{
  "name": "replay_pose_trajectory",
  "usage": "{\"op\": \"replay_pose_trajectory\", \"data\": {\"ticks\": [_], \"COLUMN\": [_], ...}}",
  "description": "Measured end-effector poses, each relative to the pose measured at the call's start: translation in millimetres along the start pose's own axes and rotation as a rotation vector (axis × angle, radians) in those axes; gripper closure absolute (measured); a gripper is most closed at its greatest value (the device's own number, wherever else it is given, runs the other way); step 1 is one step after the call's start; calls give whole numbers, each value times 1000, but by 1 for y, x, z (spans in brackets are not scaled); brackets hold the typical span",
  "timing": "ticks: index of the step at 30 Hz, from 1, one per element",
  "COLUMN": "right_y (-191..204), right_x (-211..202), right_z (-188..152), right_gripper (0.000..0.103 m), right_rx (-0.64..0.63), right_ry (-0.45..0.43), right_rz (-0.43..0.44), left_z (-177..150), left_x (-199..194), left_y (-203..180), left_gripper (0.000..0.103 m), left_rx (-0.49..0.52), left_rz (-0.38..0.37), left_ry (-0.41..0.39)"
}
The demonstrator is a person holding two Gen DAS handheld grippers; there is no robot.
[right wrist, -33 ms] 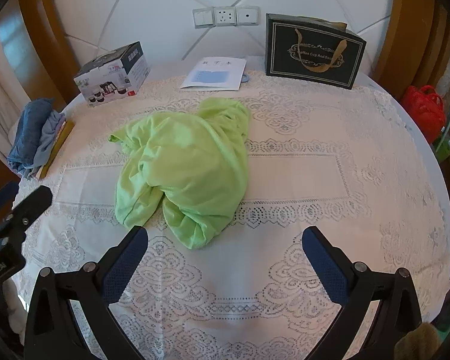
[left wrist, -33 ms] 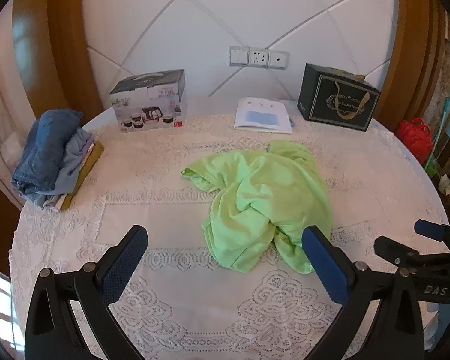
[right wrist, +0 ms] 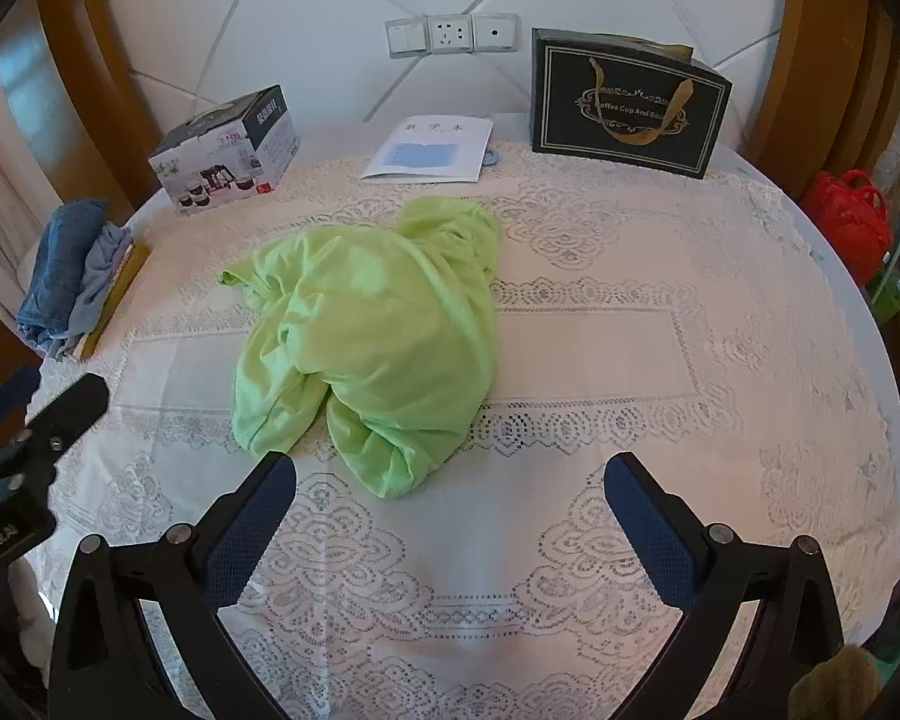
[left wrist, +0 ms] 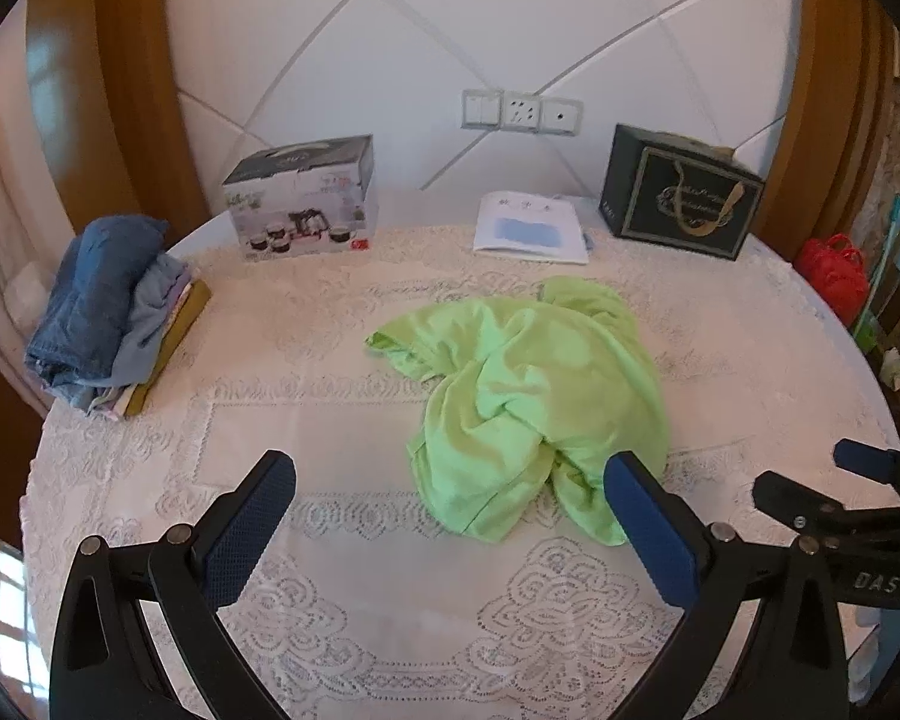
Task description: Fold clothes
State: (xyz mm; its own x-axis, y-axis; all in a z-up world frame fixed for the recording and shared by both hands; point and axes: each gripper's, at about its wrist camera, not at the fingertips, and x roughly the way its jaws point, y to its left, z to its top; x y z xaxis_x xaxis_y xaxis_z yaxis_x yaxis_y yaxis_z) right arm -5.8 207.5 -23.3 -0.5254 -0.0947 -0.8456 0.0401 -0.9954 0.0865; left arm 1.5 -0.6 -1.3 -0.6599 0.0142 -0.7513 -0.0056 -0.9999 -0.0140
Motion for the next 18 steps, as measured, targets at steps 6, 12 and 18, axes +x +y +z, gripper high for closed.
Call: {"op": "replay_pose_trajectory", "data": {"ticks": [6, 12, 18], "right_y": [5, 10, 12], "right_x": [-3, -6, -7], "right_z": [-1, -3, -4], "right_gripper": [0, 0, 0], "right_rx": [-5, -9, -12], "right_ry": [-3, -7, -11], "right_rz": [-4, -8, -7], "left_z": [-5, 4, 3], "left_x": [2, -3, -6], "left_y": [6, -1, 3], "left_gripper": [0, 0, 0], "left_rx": [-7, 5, 4], "left_rz": [-9, 25, 26], "left_ry": [22, 57, 56]}}
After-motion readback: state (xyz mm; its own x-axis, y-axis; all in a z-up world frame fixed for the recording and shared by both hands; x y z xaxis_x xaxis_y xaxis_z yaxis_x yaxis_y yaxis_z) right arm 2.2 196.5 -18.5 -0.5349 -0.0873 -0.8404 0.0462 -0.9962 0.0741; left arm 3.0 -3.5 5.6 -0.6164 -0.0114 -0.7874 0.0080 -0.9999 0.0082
